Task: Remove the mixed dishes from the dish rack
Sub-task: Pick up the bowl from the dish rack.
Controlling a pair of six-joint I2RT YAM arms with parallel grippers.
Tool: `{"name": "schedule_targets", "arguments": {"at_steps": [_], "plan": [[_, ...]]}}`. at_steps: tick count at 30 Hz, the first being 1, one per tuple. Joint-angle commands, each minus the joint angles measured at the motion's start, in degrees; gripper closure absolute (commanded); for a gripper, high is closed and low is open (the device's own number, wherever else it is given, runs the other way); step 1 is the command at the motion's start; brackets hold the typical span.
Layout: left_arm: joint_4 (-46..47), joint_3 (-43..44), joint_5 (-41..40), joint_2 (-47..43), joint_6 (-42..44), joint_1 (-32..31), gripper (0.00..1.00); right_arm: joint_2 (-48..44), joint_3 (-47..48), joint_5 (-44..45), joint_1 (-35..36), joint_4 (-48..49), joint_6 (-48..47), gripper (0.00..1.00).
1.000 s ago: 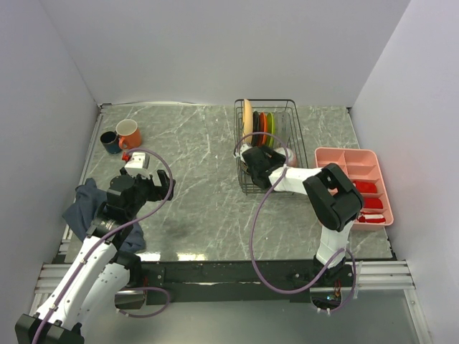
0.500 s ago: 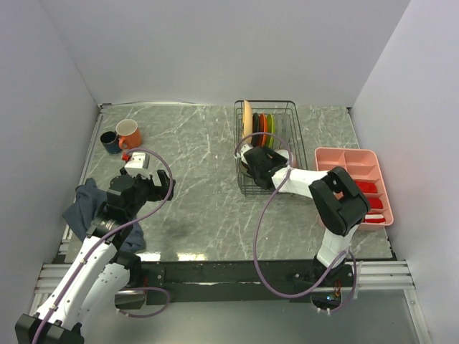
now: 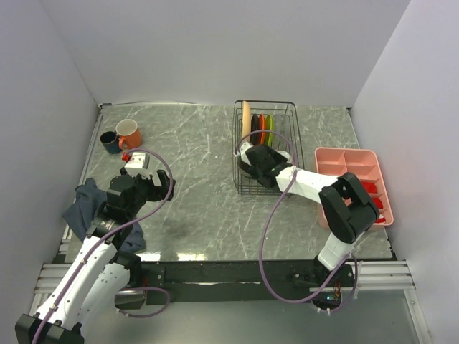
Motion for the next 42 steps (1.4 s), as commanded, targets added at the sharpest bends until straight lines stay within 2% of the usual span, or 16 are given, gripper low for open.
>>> {"name": "schedule_targets", "arguments": {"at_steps": [1, 9, 17, 42], "plan": [[2.0, 0.3, -0.2, -0.6, 0.8, -0.3, 0.01, -4.5, 3.1, 1.4, -0.7, 2.1, 0.9, 0.48], [2.0, 0.3, -0.2, -0.8, 0.8, -0.3, 0.01, -6.2, 0.3, 0.5, -2.3, 2.4, 2.1, 0.49], [1.9, 0.3, -0.1, -0.9, 0.8, -0.3, 0.01, -8.6, 0.0, -3.0, -4.9, 1.2, 7.9, 0.51], [1.8, 0.3, -0.1, -1.1, 0.8, -0.3, 0.00, -12.6, -1.0, -10.7, -9.5, 0.2, 17.1, 0.59]]}}
